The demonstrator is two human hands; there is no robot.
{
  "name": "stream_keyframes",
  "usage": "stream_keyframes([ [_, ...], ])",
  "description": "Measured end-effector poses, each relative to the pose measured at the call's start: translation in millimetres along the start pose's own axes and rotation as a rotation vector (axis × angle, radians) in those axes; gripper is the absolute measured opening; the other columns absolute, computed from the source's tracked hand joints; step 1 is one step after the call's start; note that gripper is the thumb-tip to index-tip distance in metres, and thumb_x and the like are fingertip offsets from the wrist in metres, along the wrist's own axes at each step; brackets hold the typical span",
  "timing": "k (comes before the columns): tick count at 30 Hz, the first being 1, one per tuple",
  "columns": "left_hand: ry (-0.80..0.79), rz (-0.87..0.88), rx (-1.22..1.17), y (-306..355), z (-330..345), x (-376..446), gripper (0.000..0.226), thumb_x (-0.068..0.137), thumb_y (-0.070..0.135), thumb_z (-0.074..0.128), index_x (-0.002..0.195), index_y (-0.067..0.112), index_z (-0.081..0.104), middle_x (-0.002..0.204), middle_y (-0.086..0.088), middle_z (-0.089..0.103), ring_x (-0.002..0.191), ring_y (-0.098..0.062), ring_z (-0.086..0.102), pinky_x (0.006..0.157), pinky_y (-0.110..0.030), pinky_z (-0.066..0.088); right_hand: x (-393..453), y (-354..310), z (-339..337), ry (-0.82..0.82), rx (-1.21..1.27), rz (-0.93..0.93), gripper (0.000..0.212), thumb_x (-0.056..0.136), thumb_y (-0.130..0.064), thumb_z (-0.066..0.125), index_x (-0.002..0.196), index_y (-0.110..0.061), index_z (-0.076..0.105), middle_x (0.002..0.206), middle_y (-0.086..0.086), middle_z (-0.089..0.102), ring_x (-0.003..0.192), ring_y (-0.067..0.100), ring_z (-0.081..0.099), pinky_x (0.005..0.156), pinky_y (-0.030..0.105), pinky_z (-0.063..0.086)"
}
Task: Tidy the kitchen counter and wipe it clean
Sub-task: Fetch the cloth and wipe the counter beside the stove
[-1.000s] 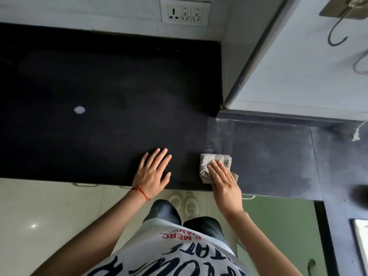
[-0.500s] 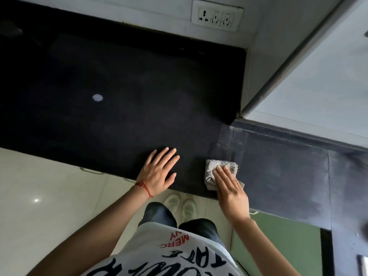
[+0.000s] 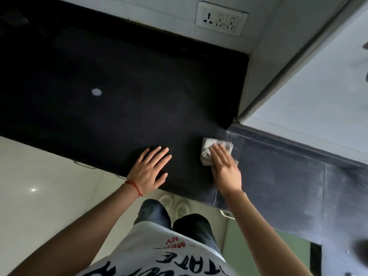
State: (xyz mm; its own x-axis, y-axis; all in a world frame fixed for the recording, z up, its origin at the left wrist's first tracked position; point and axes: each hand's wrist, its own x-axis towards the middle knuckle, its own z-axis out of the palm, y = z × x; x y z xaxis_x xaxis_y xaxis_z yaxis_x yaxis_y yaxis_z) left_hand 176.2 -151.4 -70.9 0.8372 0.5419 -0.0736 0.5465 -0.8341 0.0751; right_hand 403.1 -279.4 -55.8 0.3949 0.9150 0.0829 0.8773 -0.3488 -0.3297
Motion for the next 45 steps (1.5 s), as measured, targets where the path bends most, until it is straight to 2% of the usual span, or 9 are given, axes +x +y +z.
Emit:
stream_keyframes([
  [3, -0.02, -0.007, 0.004, 1, -1, 0, 0.056, 0.082, 0.044, 0.041, 0.133, 0.021, 0.043, 0.144, -0.001, 0.044, 0.133, -0.019, 0.034, 0.109, -0.041, 0.023, 15, -13, 7, 0.058, 0.061, 0.111, 0.047, 0.078, -0.004, 0.051, 0.125, -0.005, 0.057, 0.132, 0.013, 0.056, 0.127, 0.033, 0.048, 0.099, 0.05, 0.046],
  [9, -0.012, -0.001, -0.001, 0, -1, 1, 0.056, 0.081, 0.044, 0.043, 0.133, 0.021, 0.044, 0.144, -0.002, 0.045, 0.133, -0.019, 0.033, 0.109, -0.041, 0.024, -29, 8, 2, -0.019, 0.043, -0.17, 0.043, 0.085, -0.021, 0.046, 0.126, -0.012, 0.056, 0.132, 0.007, 0.057, 0.125, 0.024, 0.049, 0.105, 0.032, 0.035],
  [16, -0.028, -0.005, 0.011, 0, 0, 1, 0.057, 0.081, 0.045, 0.042, 0.134, 0.022, 0.042, 0.145, -0.002, 0.043, 0.134, -0.02, 0.035, 0.108, -0.042, 0.024, 45, -1, 10, -0.004, 0.095, 0.055, 0.049, 0.081, 0.002, 0.052, 0.13, -0.005, 0.051, 0.139, 0.013, 0.05, 0.133, 0.032, 0.04, 0.105, 0.05, 0.04],
  [22, -0.021, 0.005, -0.001, 1, 1, 2, 0.058, 0.082, 0.046, 0.042, 0.134, 0.022, 0.042, 0.146, -0.001, 0.042, 0.135, -0.018, 0.03, 0.108, -0.043, 0.024, -15, -19, 16, -0.02, 0.148, -0.162, 0.045, 0.081, -0.009, 0.047, 0.125, -0.01, 0.055, 0.132, 0.009, 0.056, 0.129, 0.025, 0.044, 0.111, 0.03, 0.024],
  [27, 0.008, 0.016, -0.036, 1, 2, 2, 0.058, 0.08, 0.047, 0.046, 0.132, 0.022, 0.046, 0.145, -0.002, 0.044, 0.135, -0.018, 0.03, 0.108, -0.042, 0.024, 59, -27, 17, -0.025, 0.061, -0.14, 0.049, 0.072, -0.002, 0.056, 0.12, -0.009, 0.061, 0.126, 0.011, 0.062, 0.12, 0.032, 0.054, 0.104, 0.033, 0.037],
  [30, 0.04, 0.0, -0.081, -3, 3, 2, 0.057, 0.079, 0.047, 0.049, 0.129, 0.02, 0.048, 0.141, -0.005, 0.049, 0.133, -0.017, 0.031, 0.109, -0.038, 0.024, 107, -48, 16, -0.053, 0.047, -0.088, 0.051, 0.065, 0.003, 0.065, 0.116, -0.004, 0.063, 0.12, 0.015, 0.065, 0.113, 0.036, 0.06, 0.083, 0.048, 0.054],
  [34, 0.137, -0.157, -0.12, -51, -5, -5, 0.055, 0.08, 0.044, 0.048, 0.128, 0.018, 0.046, 0.137, -0.007, 0.052, 0.131, -0.018, 0.033, 0.108, -0.038, 0.023, 122, -82, 10, -0.053, 0.079, -0.059, 0.047, 0.07, -0.004, 0.067, 0.117, -0.006, 0.061, 0.122, 0.013, 0.064, 0.099, 0.033, 0.067, 0.058, 0.04, 0.057],
  [39, 0.158, -0.468, -0.093, -159, -21, -33, 0.053, 0.083, 0.043, 0.04, 0.126, 0.014, 0.047, 0.134, -0.014, 0.054, 0.128, -0.025, 0.041, 0.105, -0.045, 0.036, 158, -182, 19, 0.03, 0.234, -0.189, 0.047, 0.08, -0.019, 0.038, 0.123, -0.011, 0.057, 0.133, 0.005, 0.057, 0.116, 0.024, 0.059, 0.066, 0.033, 0.056],
  [45, 0.025, -0.662, -0.077, -264, -31, -49, 0.05, 0.082, 0.038, 0.055, 0.123, 0.009, 0.05, 0.132, -0.02, 0.053, 0.124, -0.037, 0.051, 0.094, -0.054, 0.045, 213, -279, 53, 0.021, 0.188, -0.39, 0.046, 0.078, -0.012, 0.043, 0.12, -0.007, 0.06, 0.126, 0.01, 0.062, 0.116, 0.026, 0.059, 0.073, 0.031, 0.057],
])
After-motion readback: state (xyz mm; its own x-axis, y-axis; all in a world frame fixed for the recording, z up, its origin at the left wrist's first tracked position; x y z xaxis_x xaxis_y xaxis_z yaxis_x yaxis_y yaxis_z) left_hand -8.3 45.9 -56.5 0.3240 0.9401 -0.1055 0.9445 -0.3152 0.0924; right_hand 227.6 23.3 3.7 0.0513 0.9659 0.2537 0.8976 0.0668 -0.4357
